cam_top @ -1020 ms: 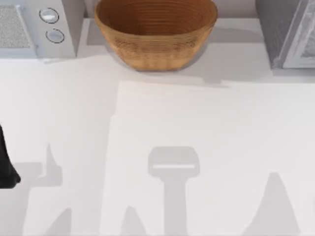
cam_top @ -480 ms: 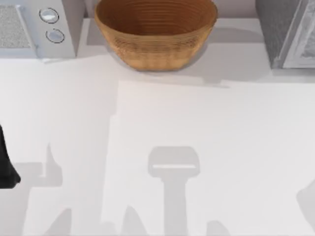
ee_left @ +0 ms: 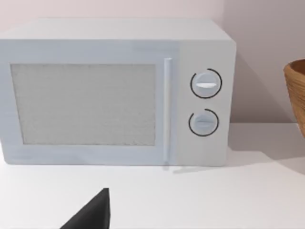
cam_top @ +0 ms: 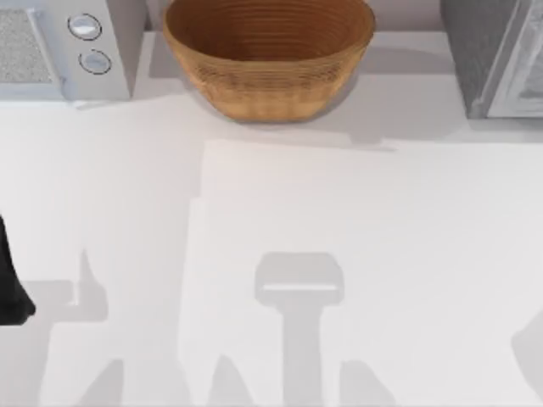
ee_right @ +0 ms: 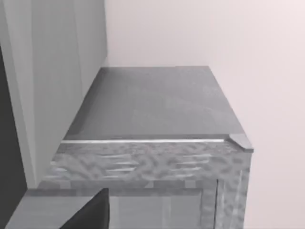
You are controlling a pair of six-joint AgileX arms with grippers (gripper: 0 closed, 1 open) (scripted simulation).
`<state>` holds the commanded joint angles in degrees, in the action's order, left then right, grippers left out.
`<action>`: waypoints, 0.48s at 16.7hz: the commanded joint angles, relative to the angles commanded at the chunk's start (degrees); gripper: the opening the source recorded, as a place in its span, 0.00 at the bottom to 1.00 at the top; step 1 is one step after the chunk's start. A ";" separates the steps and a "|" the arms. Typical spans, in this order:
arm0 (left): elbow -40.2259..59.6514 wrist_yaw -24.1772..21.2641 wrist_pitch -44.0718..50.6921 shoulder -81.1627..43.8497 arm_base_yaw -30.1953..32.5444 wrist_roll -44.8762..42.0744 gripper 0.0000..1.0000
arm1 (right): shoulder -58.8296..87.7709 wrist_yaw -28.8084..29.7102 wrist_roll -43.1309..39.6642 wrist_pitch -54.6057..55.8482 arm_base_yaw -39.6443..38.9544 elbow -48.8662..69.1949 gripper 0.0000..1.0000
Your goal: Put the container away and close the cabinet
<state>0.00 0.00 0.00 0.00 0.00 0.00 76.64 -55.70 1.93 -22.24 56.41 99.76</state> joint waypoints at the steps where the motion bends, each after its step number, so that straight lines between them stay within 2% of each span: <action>1: 0.00 0.00 0.00 0.00 0.00 0.00 1.00 | -0.18 2.28 0.23 0.01 -2.18 -0.01 1.00; 4: 0.00 0.00 0.00 0.00 0.00 0.00 1.00 | -0.93 11.65 0.67 -0.01 -11.38 -0.07 1.00; 8: 0.00 0.00 0.00 0.00 0.00 0.00 1.00 | -1.90 28.41 0.83 -0.30 -28.08 -0.27 1.00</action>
<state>0.00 0.00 0.00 0.00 0.00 0.00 74.74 -27.29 2.76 -22.53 28.34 99.49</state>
